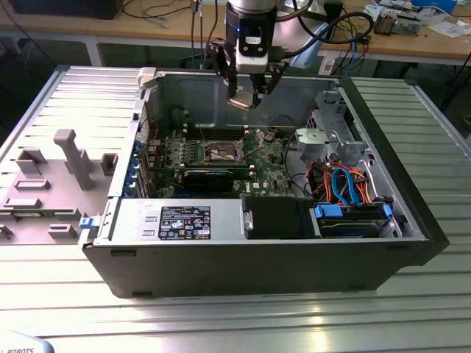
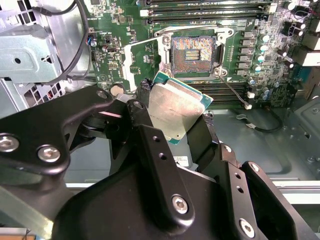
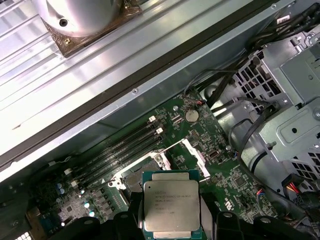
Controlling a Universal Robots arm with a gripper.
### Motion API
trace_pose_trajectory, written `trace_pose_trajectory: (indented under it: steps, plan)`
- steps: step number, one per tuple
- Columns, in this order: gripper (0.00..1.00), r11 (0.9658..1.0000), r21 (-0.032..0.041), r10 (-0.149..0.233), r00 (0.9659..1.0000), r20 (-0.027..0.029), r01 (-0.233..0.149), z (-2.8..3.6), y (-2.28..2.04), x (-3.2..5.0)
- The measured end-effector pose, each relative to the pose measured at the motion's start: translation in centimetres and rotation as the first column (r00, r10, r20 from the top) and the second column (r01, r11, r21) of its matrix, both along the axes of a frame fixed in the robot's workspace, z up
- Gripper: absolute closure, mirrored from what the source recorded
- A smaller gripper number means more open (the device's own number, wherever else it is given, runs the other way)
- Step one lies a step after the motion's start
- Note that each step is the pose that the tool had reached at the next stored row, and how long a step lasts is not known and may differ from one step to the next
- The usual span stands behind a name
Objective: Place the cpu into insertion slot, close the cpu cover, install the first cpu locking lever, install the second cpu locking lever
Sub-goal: 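Place the cpu into insertion slot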
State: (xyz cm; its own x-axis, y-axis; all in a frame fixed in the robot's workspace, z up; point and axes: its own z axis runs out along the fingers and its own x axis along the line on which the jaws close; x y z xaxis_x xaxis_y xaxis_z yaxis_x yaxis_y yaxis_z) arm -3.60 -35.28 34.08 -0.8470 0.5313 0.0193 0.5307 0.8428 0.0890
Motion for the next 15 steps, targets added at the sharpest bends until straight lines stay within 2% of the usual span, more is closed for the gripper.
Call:
trace_pose_trajectory:
  steps: [15]
  plan:
    - [0.46,1.0000,0.0000,-0.007,1.0000,0.0000,0.007,-0.02,0.00,0.00]
